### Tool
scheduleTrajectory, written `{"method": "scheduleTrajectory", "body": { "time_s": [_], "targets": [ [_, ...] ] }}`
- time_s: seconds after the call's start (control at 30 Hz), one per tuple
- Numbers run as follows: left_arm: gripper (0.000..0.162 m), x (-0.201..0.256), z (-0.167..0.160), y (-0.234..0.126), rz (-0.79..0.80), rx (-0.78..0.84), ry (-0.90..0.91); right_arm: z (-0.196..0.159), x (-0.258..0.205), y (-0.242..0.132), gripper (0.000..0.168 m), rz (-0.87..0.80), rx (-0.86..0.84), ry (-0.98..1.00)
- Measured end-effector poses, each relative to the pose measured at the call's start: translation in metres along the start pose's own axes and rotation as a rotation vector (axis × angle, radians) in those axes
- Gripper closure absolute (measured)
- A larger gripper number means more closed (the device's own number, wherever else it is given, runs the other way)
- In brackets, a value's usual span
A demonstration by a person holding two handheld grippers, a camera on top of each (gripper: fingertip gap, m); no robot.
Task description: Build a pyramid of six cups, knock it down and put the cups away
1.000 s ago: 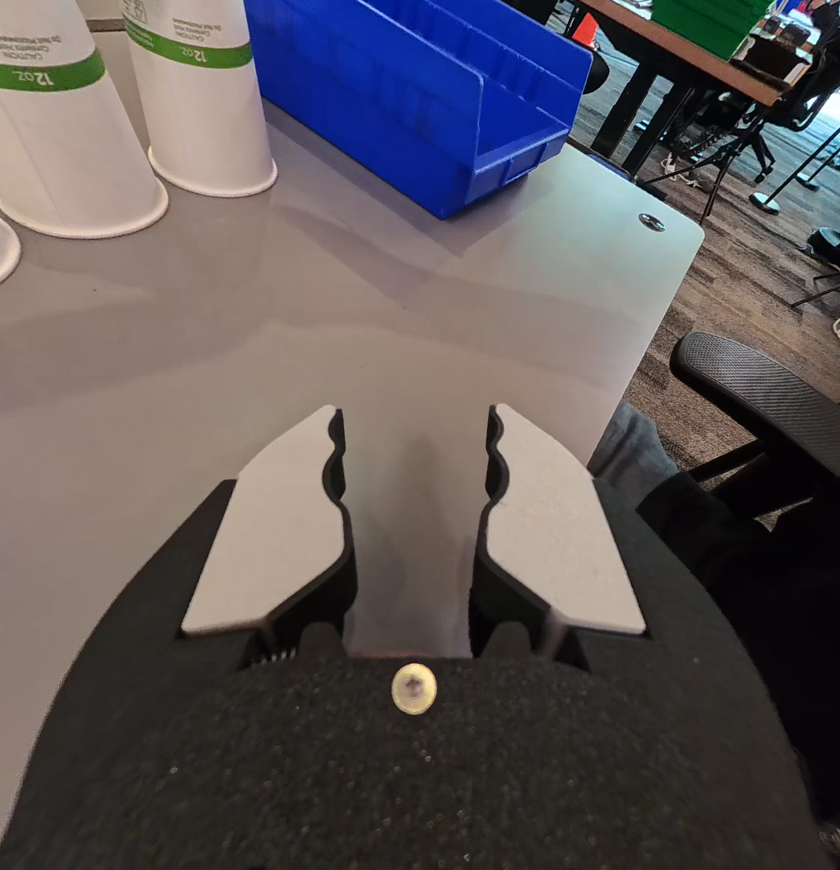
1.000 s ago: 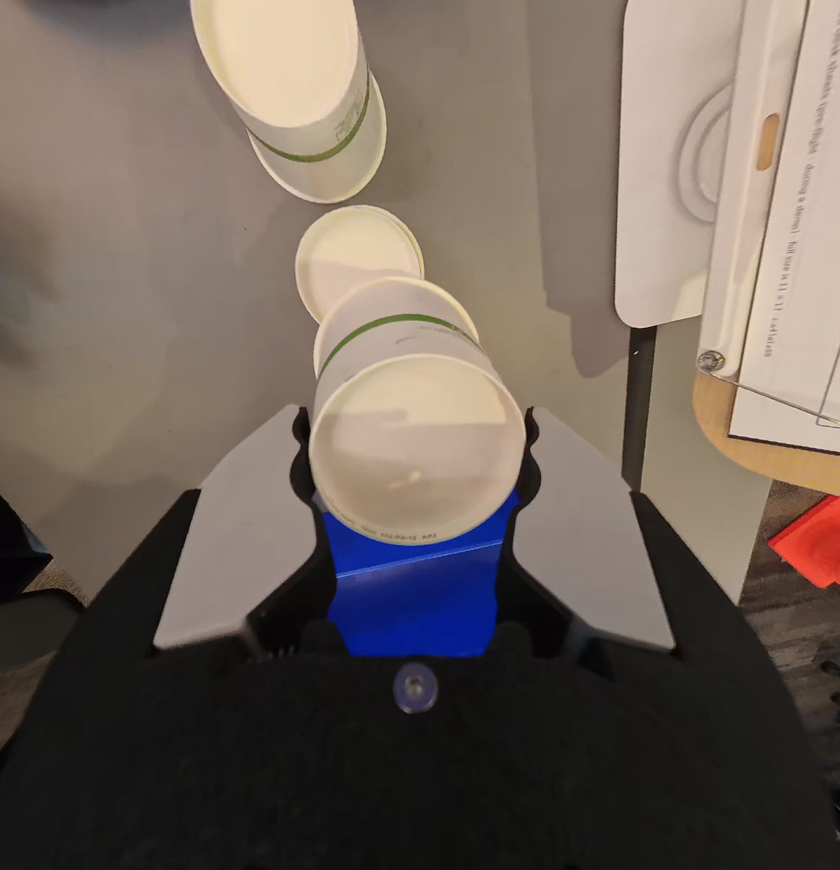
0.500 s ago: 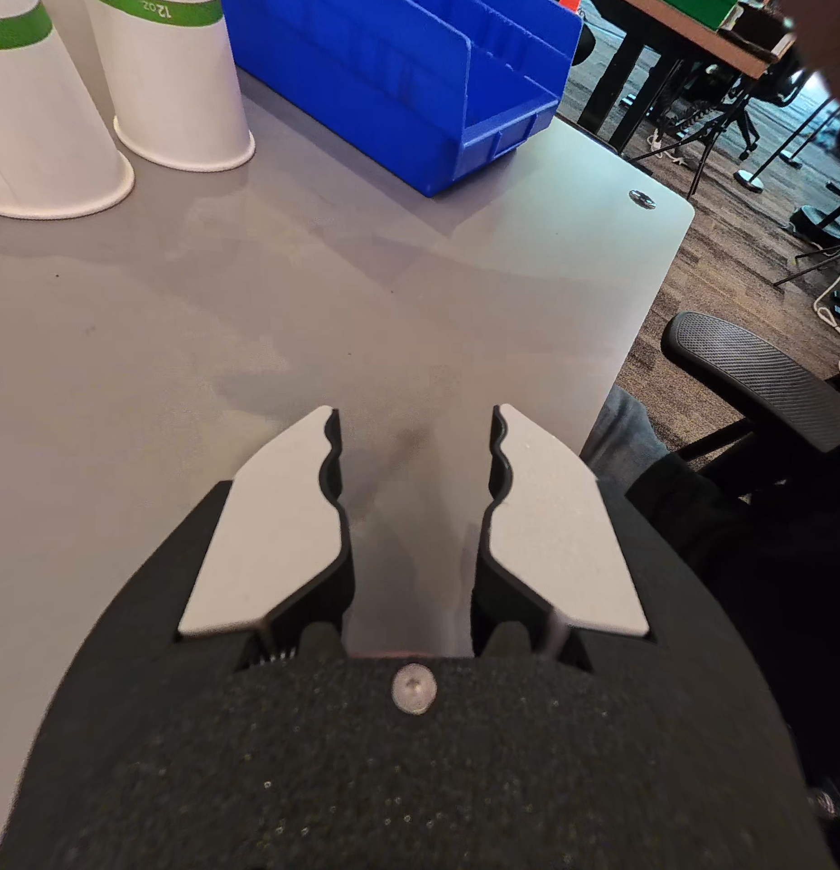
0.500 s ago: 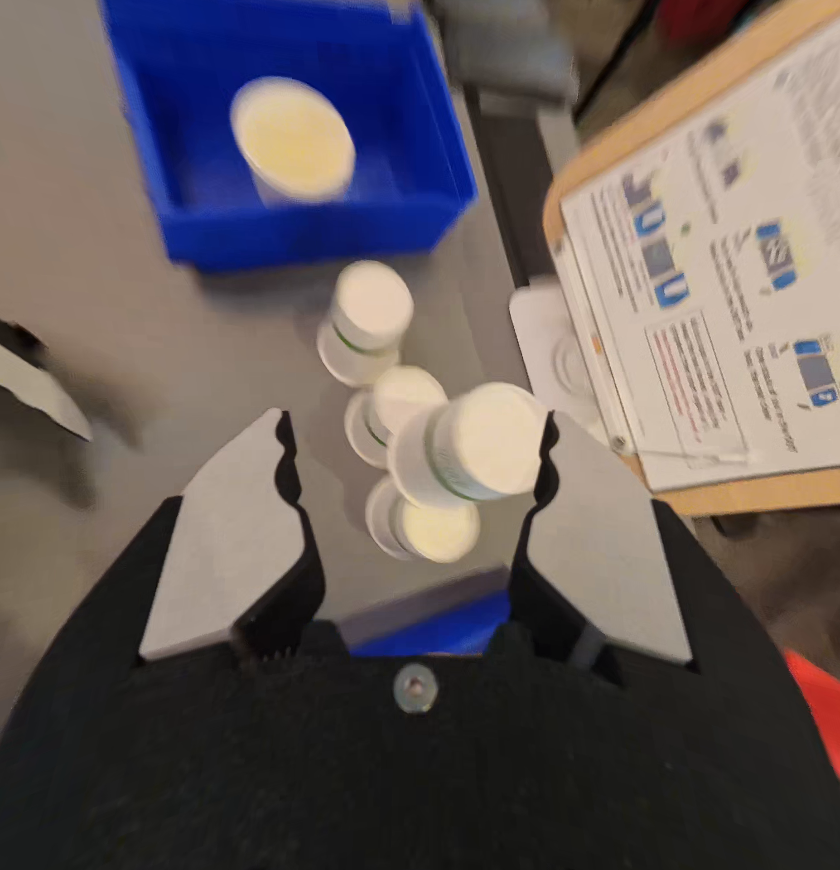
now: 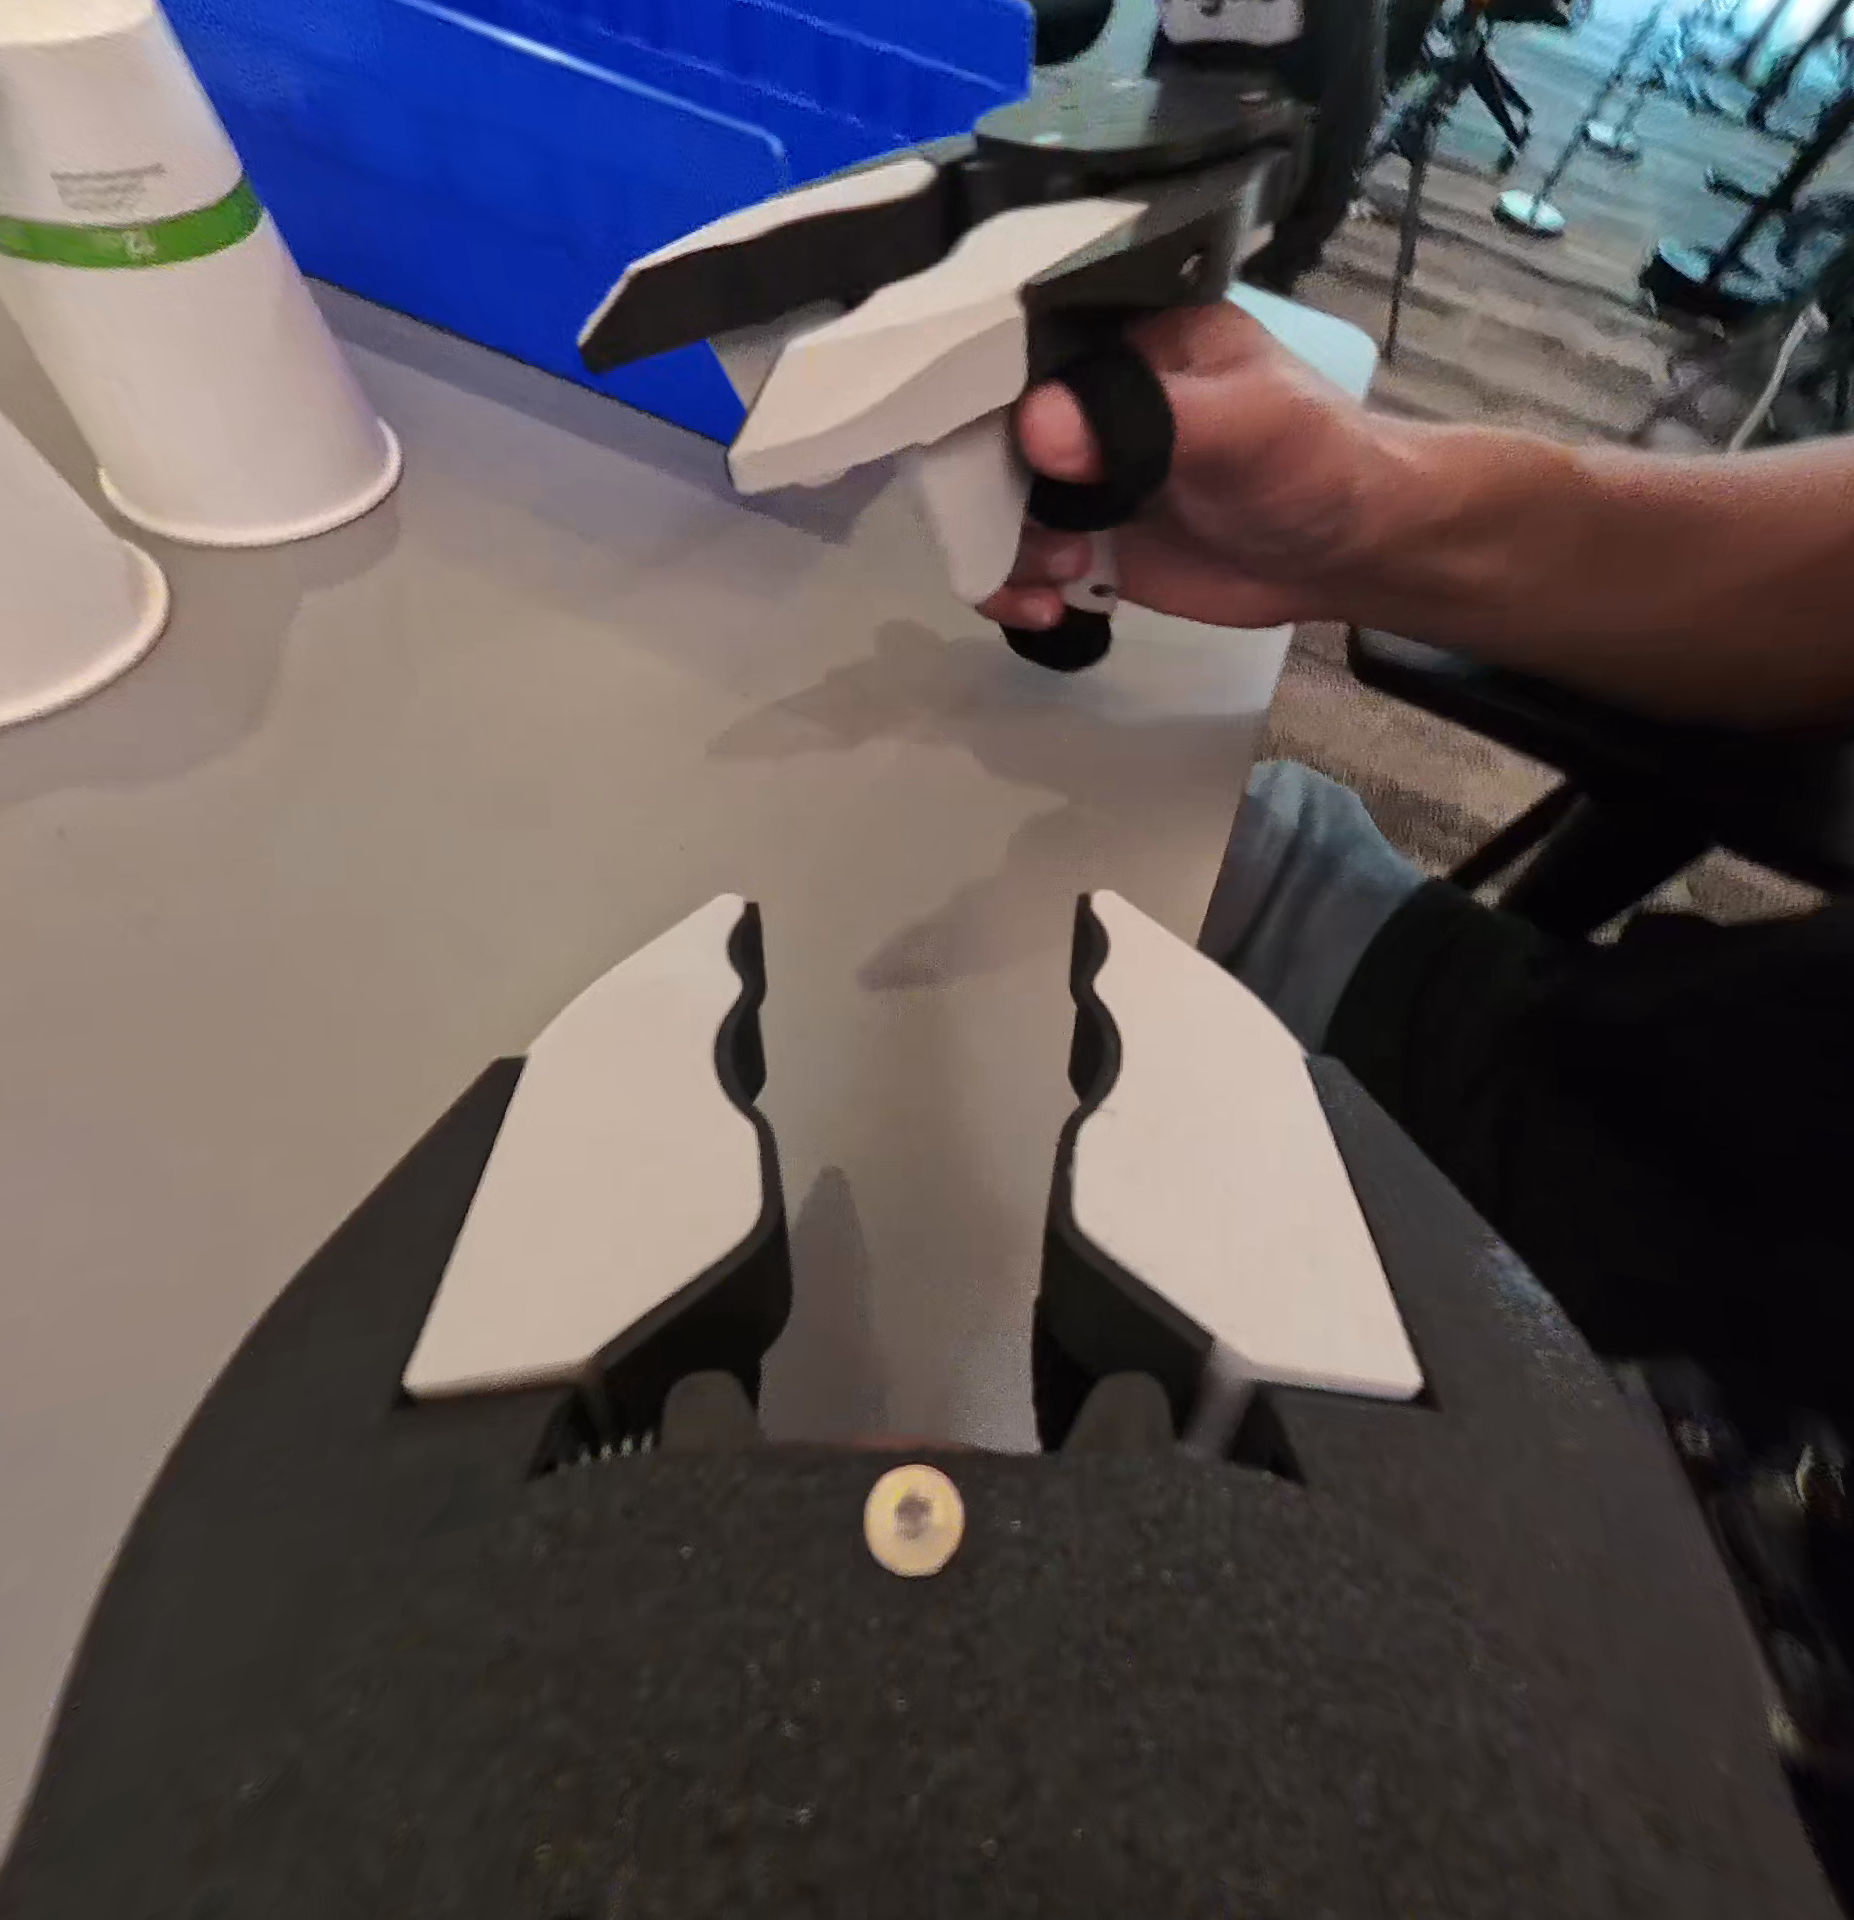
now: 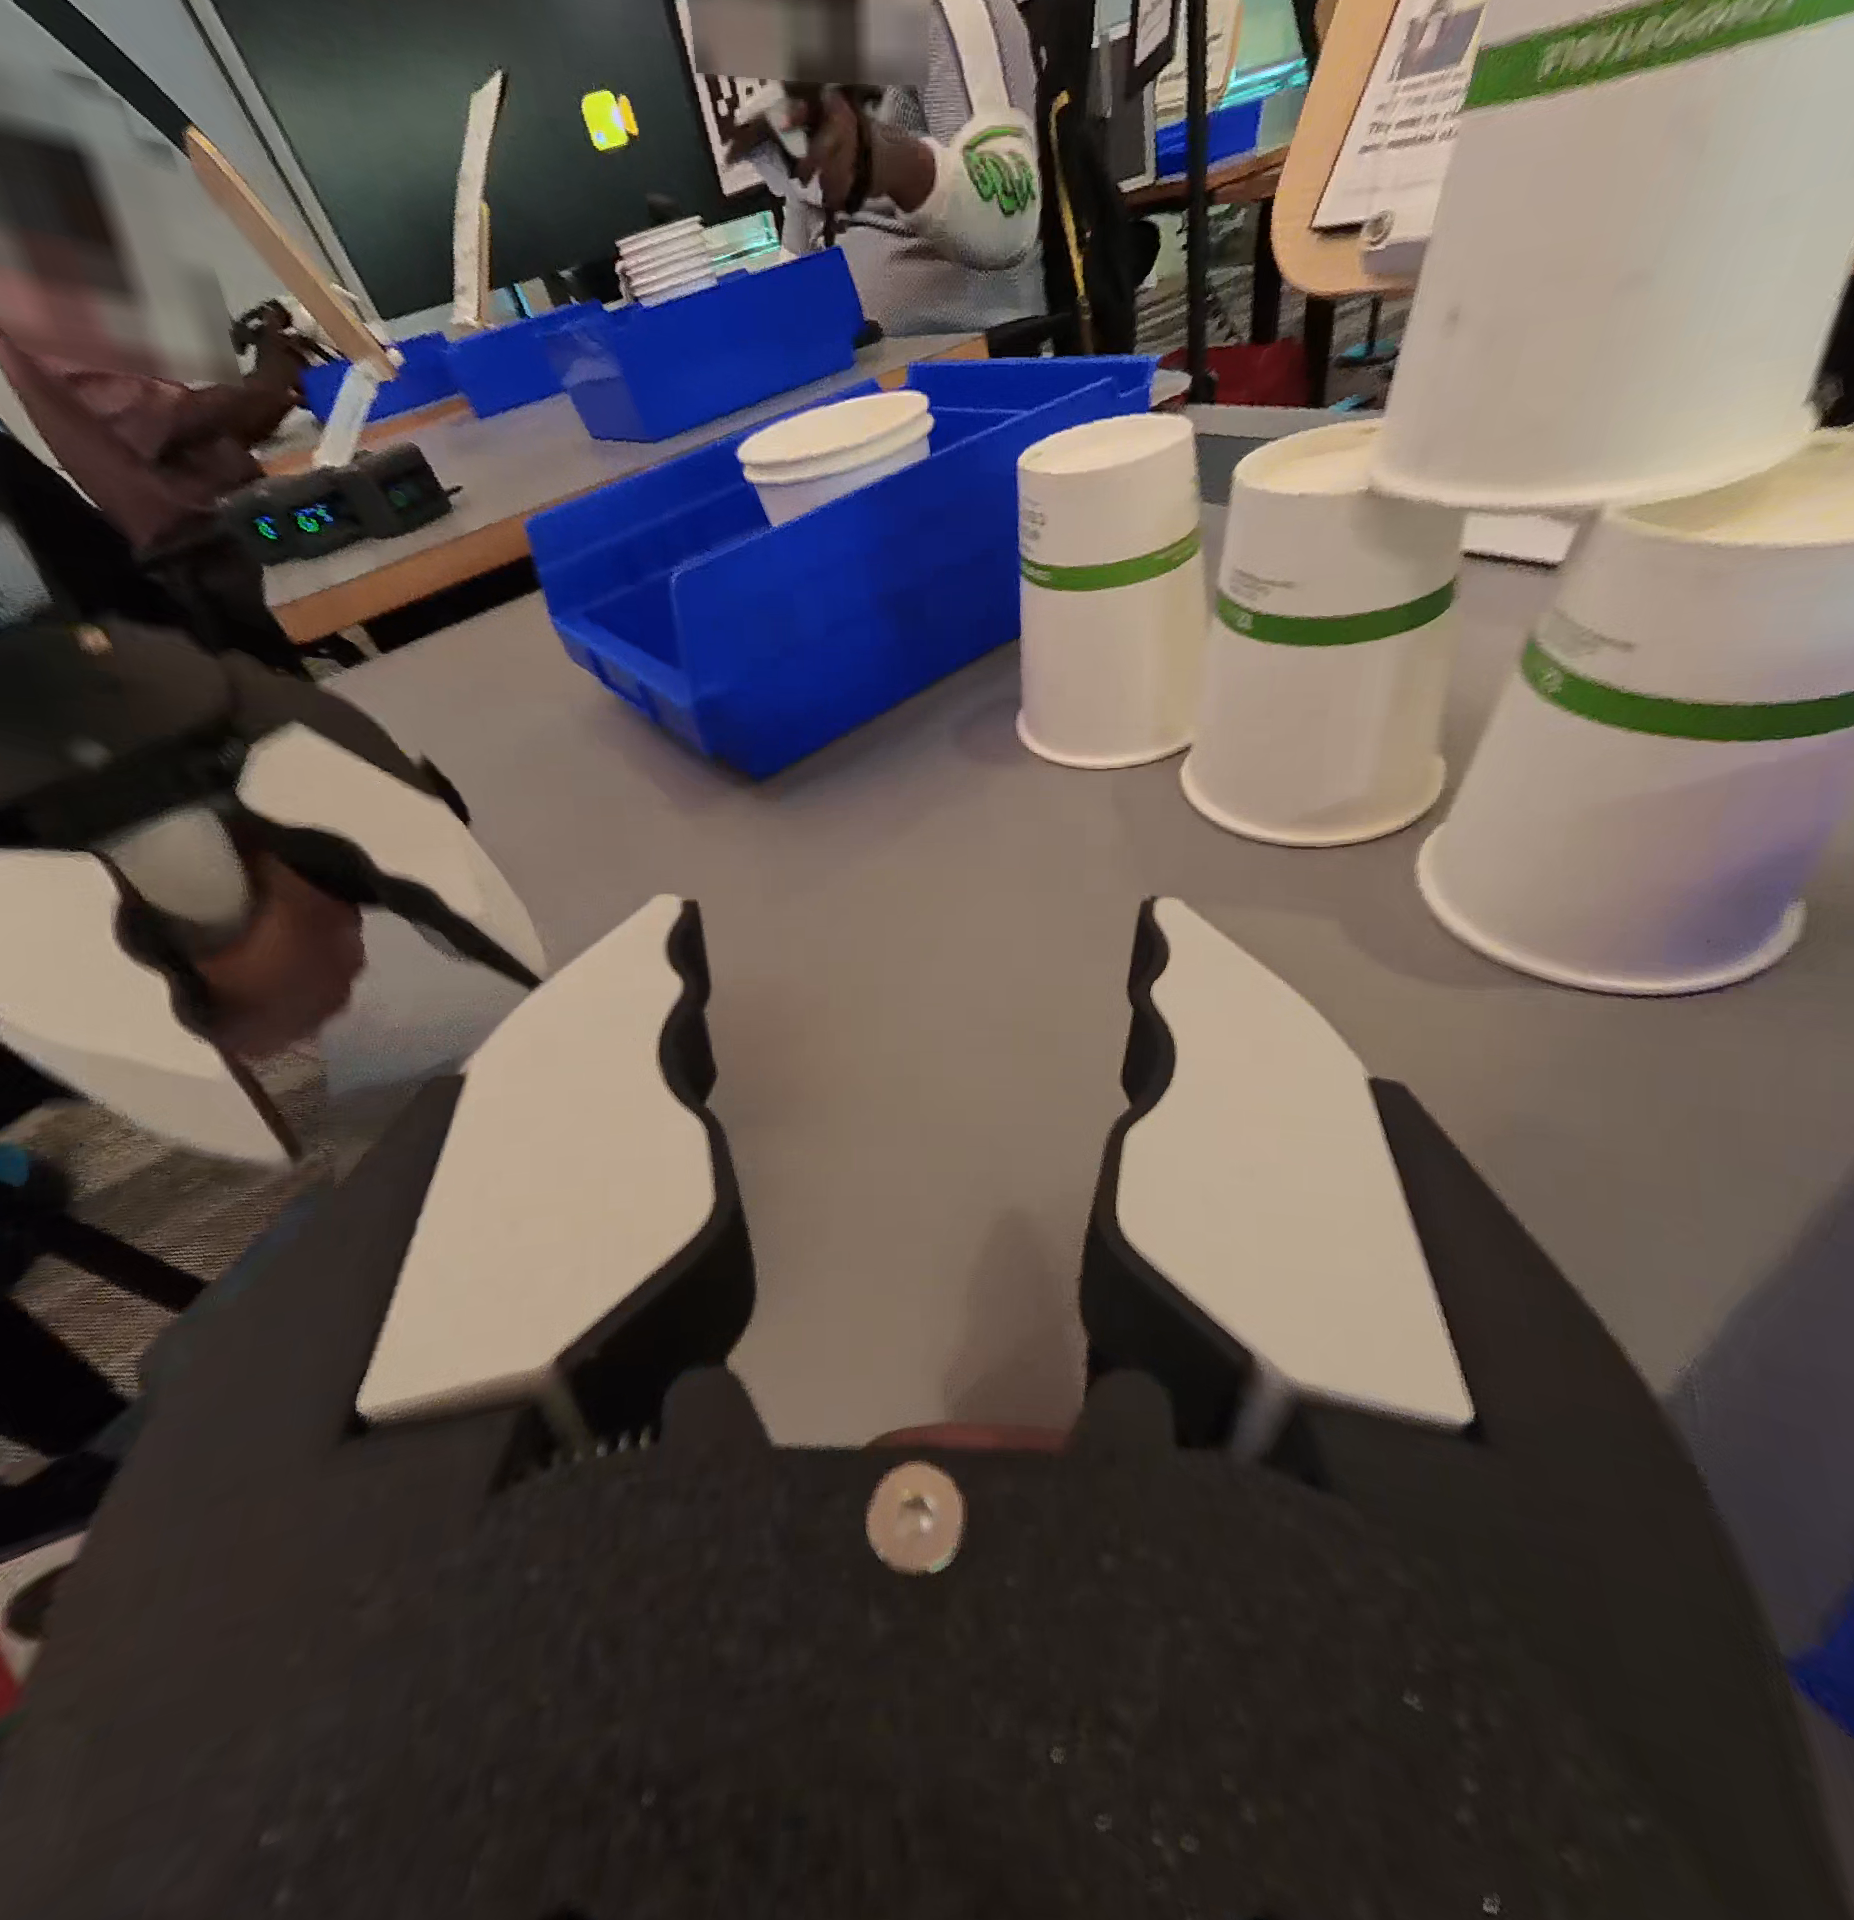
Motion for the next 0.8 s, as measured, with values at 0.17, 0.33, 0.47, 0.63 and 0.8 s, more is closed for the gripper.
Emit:
{"method": "scheduleTrajectory", "body": {
  "time_s": [0.17, 0.33, 0.47, 0.63, 0.8],
  "targets": [
    [0.118, -0.062, 0.035, -0.069, 0.174, -0.153, 0.26, 0.002, -0.007, 0.0, 0.099, -0.009, 0.021, -0.085],
    [0.139, -0.174, 0.048, -0.134, 0.342, -0.514, 0.361, -0.006, -0.027, 0.008, 0.103, 0.065, -0.02, -0.123],
    [0.139, -0.23, 0.034, -0.14, 0.281, -0.686, 0.272, -0.007, -0.032, 0.009, 0.104, 0.071, -0.031, -0.174],
    [0.138, -0.261, 0.021, -0.132, 0.288, -0.771, 0.297, -0.007, -0.026, 0.008, 0.105, 0.063, -0.03, -0.16],
    [0.159, -0.263, 0.022, -0.126, 0.249, -0.758, 0.294, -0.003, -0.019, 0.005, 0.106, 0.072, -0.008, -0.089]
  ]
}}
Point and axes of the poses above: each gripper's, where its closed fingertips meet, y out along the fingers, z out of its top, x = y × z across the jaws, the point moved 2 cm from there along -y, back along the fingers, and after that the axes turned 1 degree about y, right-handed, at the moved point
